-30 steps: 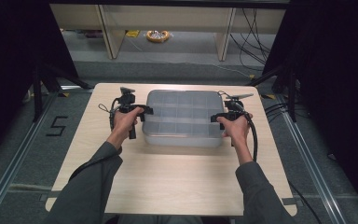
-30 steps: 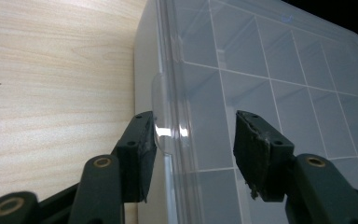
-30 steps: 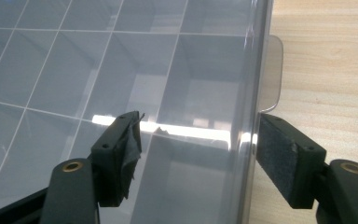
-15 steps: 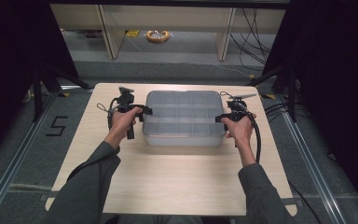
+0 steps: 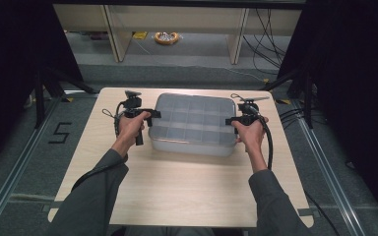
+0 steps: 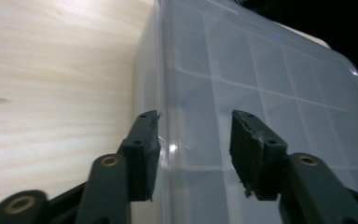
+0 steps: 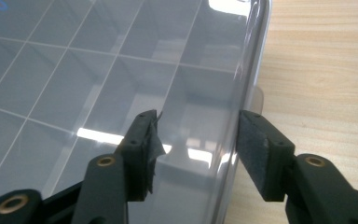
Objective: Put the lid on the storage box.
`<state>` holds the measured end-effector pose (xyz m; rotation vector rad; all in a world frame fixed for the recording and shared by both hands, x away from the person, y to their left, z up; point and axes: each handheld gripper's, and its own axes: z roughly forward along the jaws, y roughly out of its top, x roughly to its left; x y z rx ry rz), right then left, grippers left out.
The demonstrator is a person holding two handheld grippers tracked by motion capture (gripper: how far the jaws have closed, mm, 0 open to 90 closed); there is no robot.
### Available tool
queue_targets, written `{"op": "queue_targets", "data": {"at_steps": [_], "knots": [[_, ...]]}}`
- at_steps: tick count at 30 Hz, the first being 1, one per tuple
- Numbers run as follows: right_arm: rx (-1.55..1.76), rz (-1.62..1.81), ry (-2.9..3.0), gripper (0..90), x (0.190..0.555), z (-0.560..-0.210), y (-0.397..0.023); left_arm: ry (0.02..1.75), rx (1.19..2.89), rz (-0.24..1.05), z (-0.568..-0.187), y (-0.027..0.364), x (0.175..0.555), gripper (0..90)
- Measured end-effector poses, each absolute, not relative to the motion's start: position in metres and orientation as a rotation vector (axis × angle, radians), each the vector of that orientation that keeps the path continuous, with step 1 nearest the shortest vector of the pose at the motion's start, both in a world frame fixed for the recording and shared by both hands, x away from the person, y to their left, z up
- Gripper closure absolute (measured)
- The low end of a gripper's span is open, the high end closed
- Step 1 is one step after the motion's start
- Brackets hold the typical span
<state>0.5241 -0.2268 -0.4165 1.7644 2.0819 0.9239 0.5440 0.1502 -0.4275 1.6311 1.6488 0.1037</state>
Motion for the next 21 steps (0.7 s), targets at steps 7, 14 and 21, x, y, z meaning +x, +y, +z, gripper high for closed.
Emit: {"op": "queue_targets", "data": {"at_steps": [7,14,21], "knots": [[1.810,0.930,2.049,51.8,0.522,-0.415,-0.230,1.664,1.632,0.113,-0.429,0.152,0.543,47.4],[1.928,0.976,2.021,52.4,0.519,-0.415,-0.228,1.671,1.646,0.068,-0.437,0.153,0.542,47.4],[1.974,0.942,2.019,50.4,0.512,-0.416,-0.233,1.658,1.683,0.055,-0.439,0.150,0.540,47.2]]}}
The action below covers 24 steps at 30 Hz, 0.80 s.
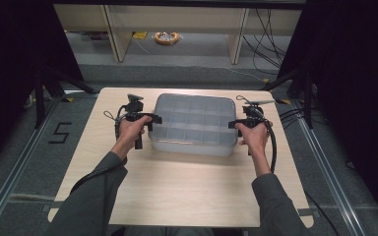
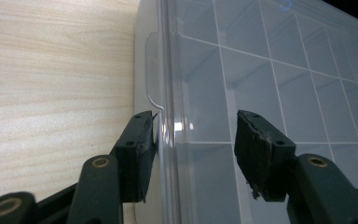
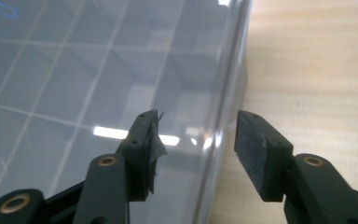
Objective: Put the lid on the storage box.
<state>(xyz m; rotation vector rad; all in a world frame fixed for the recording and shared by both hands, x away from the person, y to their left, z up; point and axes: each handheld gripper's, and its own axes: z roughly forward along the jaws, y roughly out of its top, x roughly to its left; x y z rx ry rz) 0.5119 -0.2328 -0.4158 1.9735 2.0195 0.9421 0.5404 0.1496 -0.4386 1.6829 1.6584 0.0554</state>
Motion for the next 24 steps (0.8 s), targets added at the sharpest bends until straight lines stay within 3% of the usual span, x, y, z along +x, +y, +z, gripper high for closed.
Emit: {"op": "queue_targets", "data": {"at_steps": [5,7,15,24], "knots": [[2.100,1.064,1.986,48.6,0.513,-0.427,-0.235,1.647,1.702,0.065,-0.436,0.147,0.537,47.9],[1.973,1.055,2.034,48.4,0.517,-0.429,-0.240,1.648,1.701,0.053,-0.436,0.148,0.538,47.9],[2.093,1.042,1.977,45.9,0.523,-0.423,-0.229,1.667,1.665,0.063,-0.438,0.149,0.543,46.8],[1.958,0.957,2.025,40.7,0.526,-0.426,-0.230,1.659,1.682,0.085,-0.436,0.146,0.544,45.0]]}}
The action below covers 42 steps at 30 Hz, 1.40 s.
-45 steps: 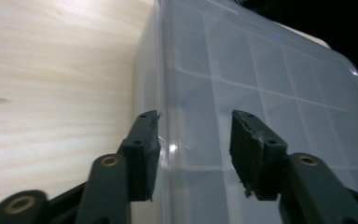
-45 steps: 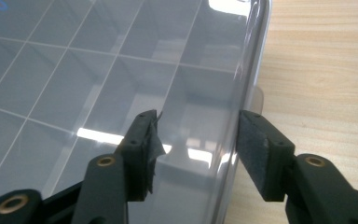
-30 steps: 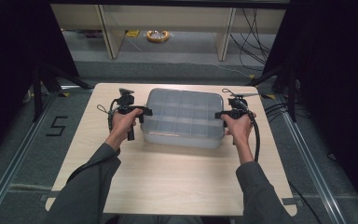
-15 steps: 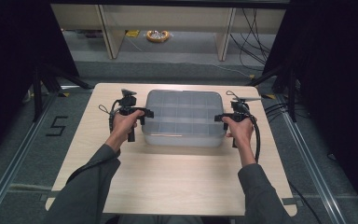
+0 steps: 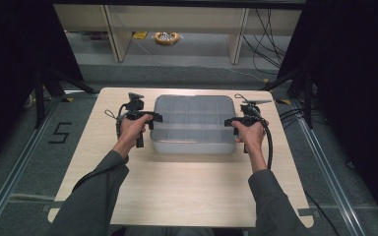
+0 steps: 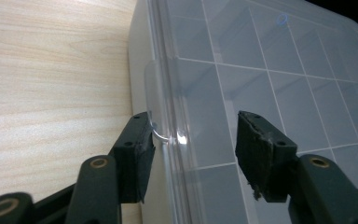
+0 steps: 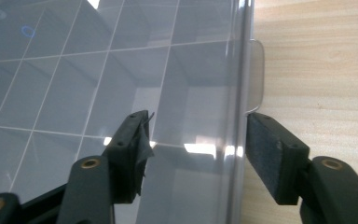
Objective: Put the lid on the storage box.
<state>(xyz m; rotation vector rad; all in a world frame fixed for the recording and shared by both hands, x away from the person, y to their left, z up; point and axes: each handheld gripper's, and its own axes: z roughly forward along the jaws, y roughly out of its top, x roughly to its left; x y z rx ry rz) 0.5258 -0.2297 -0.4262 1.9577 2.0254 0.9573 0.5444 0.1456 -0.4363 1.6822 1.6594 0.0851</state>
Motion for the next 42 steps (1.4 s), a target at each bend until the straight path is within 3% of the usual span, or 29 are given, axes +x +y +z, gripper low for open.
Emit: {"op": "queue_targets", "data": {"at_steps": [23,42], "knots": [[1.850,0.948,2.086,38.7,0.516,-0.418,-0.229,1.660,1.672,0.063,-0.436,0.162,0.537,42.4],[1.687,1.088,2.099,38.1,0.492,-0.407,-0.250,1.512,1.743,0.112,-0.422,0.181,0.501,39.0]]}}
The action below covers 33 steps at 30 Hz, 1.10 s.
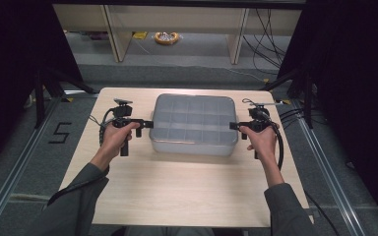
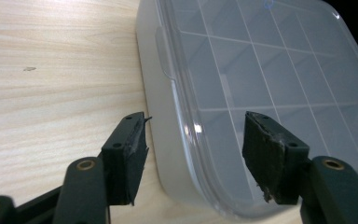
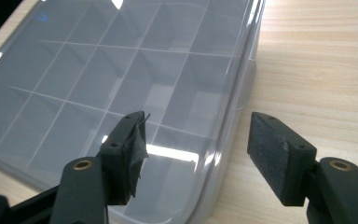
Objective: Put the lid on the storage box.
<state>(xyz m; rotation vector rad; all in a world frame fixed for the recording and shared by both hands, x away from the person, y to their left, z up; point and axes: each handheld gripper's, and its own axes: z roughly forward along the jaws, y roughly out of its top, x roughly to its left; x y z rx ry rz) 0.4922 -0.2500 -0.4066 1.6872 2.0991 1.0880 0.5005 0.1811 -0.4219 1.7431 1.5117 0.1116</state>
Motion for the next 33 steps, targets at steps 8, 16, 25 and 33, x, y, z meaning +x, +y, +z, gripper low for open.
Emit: {"op": "queue_targets", "data": {"at_steps": [8,16,25,33], "knots": [[1.707,1.151,2.093,36.0,0.474,-0.404,-0.247,1.446,1.785,0.115,-0.419,0.183,0.475,34.5],[1.662,1.171,2.106,34.8,0.457,-0.400,-0.244,1.391,1.807,0.116,-0.421,0.183,0.452,31.4],[1.560,1.222,2.163,32.3,0.438,-0.403,-0.239,1.328,1.837,0.119,-0.428,0.180,0.427,29.2],[1.511,1.247,2.175,31.2,0.422,-0.407,-0.230,1.299,1.843,0.132,-0.435,0.176,0.409,28.5]]}}
